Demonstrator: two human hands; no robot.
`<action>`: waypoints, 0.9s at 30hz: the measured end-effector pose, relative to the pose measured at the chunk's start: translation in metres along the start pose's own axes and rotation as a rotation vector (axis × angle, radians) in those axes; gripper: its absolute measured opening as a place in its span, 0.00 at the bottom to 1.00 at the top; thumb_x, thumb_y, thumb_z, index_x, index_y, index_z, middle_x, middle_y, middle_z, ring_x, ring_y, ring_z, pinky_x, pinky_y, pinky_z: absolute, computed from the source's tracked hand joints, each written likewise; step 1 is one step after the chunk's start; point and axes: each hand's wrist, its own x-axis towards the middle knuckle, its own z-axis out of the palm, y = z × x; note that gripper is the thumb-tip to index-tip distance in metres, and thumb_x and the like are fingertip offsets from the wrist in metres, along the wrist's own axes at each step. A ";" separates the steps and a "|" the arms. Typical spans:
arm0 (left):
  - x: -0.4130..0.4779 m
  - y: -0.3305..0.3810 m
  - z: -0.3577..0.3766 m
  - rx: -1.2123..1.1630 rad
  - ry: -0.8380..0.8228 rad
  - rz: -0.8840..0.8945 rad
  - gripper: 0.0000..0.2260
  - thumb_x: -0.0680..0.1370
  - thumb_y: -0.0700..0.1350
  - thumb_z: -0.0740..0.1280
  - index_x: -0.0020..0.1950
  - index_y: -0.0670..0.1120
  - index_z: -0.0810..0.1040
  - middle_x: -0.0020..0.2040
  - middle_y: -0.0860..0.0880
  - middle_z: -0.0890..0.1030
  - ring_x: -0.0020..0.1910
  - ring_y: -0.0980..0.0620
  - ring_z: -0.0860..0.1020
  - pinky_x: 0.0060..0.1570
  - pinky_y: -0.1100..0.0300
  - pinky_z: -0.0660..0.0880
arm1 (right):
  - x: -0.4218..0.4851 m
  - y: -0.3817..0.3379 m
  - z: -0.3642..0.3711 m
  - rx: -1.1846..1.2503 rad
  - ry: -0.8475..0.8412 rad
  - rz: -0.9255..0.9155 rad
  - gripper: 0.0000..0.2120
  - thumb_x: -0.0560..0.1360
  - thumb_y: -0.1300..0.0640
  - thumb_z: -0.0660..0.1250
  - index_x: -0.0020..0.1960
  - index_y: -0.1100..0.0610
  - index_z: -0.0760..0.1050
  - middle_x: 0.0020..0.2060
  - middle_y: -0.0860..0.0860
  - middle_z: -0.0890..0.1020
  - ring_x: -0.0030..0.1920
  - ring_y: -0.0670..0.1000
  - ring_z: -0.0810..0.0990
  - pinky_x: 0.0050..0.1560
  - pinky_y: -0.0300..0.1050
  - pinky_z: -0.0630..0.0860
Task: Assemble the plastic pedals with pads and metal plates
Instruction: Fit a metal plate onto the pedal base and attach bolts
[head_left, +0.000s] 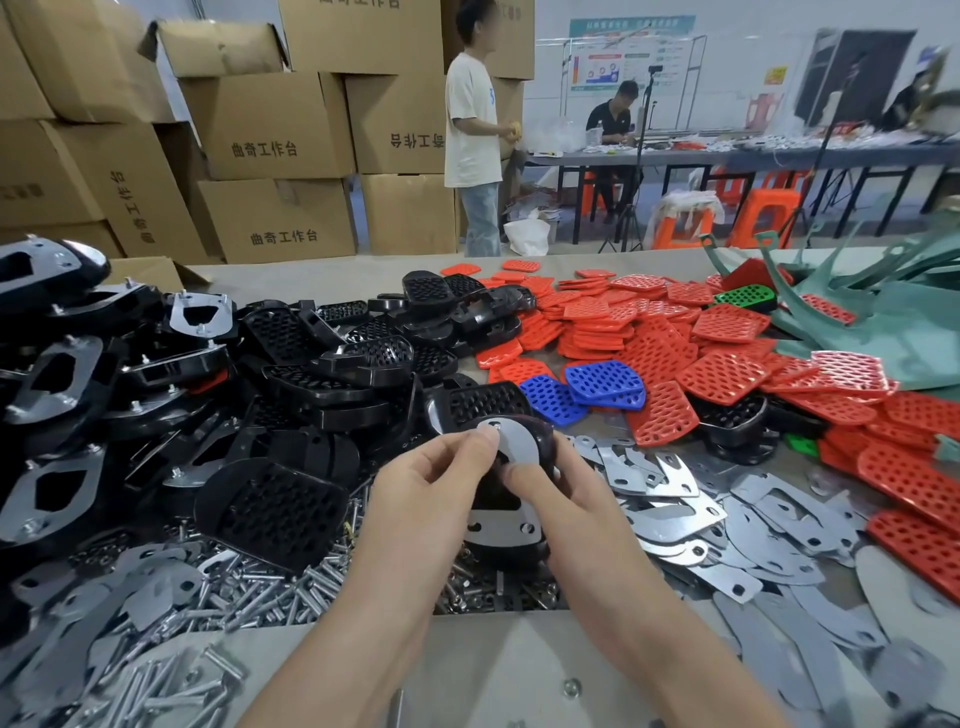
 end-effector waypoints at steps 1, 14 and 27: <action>0.000 0.001 0.000 -0.025 0.001 -0.007 0.08 0.79 0.51 0.68 0.45 0.55 0.87 0.42 0.56 0.87 0.37 0.67 0.81 0.34 0.76 0.72 | 0.000 0.000 0.000 -0.002 0.000 -0.004 0.14 0.74 0.49 0.66 0.58 0.40 0.81 0.48 0.44 0.87 0.48 0.44 0.86 0.41 0.35 0.79; 0.006 -0.012 0.006 0.112 0.135 0.154 0.08 0.79 0.47 0.69 0.57 0.56 0.77 0.41 0.55 0.78 0.37 0.67 0.77 0.37 0.74 0.71 | 0.002 -0.002 0.007 0.142 0.091 0.047 0.12 0.77 0.48 0.69 0.60 0.47 0.82 0.57 0.53 0.87 0.60 0.56 0.84 0.67 0.66 0.76; -0.011 -0.019 -0.018 0.320 -0.029 0.174 0.06 0.80 0.51 0.67 0.50 0.65 0.78 0.50 0.61 0.83 0.47 0.58 0.82 0.53 0.51 0.80 | 0.003 -0.016 0.000 0.481 0.235 0.078 0.12 0.83 0.55 0.63 0.63 0.58 0.78 0.54 0.57 0.87 0.52 0.57 0.87 0.52 0.57 0.84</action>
